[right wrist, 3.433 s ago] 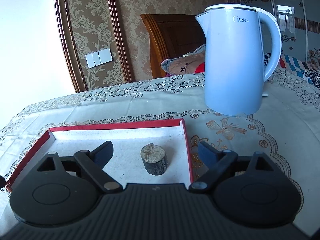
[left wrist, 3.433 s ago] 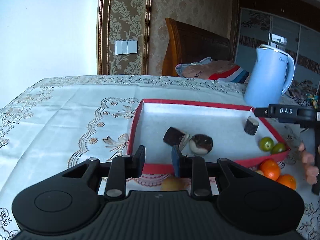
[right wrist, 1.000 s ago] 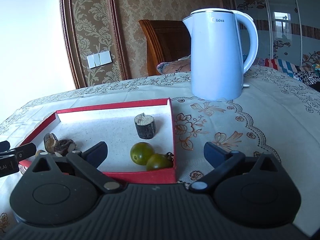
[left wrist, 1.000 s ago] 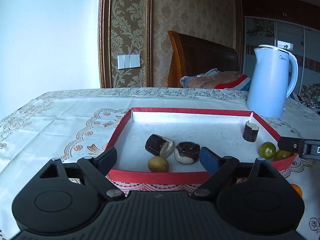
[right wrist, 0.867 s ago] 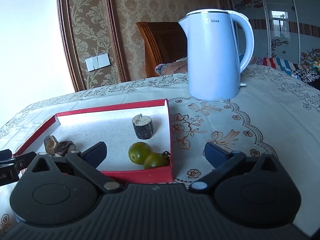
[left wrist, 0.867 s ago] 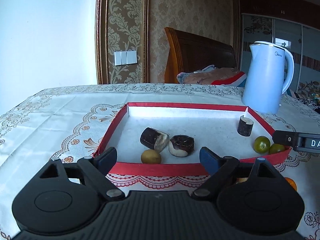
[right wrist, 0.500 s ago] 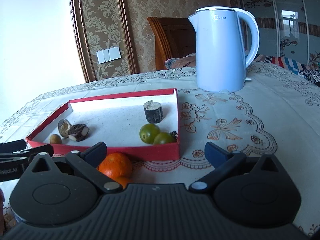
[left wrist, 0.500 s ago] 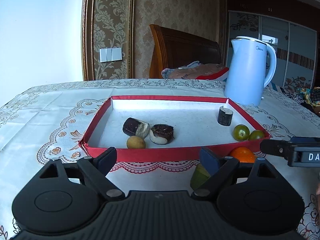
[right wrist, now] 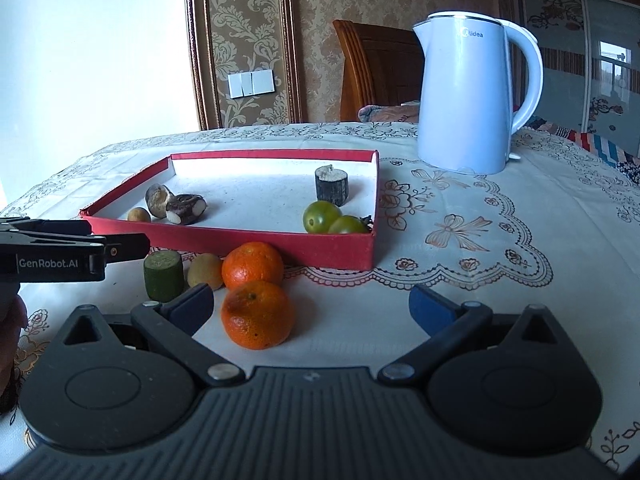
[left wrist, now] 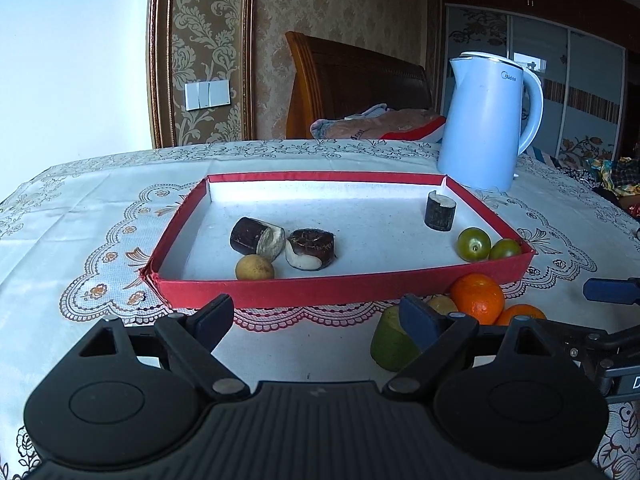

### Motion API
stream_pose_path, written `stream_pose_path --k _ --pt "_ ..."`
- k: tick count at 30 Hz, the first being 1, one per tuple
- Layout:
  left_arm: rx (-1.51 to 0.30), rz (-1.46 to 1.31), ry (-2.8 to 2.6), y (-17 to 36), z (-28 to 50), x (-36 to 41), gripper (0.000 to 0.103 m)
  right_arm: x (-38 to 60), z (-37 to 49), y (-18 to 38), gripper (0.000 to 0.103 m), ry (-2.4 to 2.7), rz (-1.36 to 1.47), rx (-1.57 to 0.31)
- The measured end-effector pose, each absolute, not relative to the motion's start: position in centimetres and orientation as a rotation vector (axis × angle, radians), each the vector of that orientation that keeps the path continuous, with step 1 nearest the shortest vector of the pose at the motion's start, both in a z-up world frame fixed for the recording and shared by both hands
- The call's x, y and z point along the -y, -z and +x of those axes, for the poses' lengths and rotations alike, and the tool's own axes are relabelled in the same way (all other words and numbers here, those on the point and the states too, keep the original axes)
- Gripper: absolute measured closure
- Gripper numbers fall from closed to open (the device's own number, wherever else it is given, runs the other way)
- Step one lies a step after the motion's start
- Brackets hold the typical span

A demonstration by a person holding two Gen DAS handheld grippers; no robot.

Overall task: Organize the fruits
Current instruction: 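Withdraw both open tools from the tray toward the remaining produce, then close the right tool on an orange while the left tool closes on the green cucumber chunk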

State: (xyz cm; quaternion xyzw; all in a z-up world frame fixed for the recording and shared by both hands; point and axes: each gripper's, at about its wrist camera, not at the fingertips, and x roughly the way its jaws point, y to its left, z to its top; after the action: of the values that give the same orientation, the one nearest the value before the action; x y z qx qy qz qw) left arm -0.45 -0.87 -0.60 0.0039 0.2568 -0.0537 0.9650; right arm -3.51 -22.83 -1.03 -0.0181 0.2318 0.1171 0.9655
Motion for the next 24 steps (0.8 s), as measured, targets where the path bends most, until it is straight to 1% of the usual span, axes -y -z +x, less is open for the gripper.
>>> stream_pose_path --k 24 --pt "-0.544 0.008 0.124 0.8 -0.2 1.0 0.013 21.5 -2.1 1.6 0.000 -0.206 -0.082 -0.549"
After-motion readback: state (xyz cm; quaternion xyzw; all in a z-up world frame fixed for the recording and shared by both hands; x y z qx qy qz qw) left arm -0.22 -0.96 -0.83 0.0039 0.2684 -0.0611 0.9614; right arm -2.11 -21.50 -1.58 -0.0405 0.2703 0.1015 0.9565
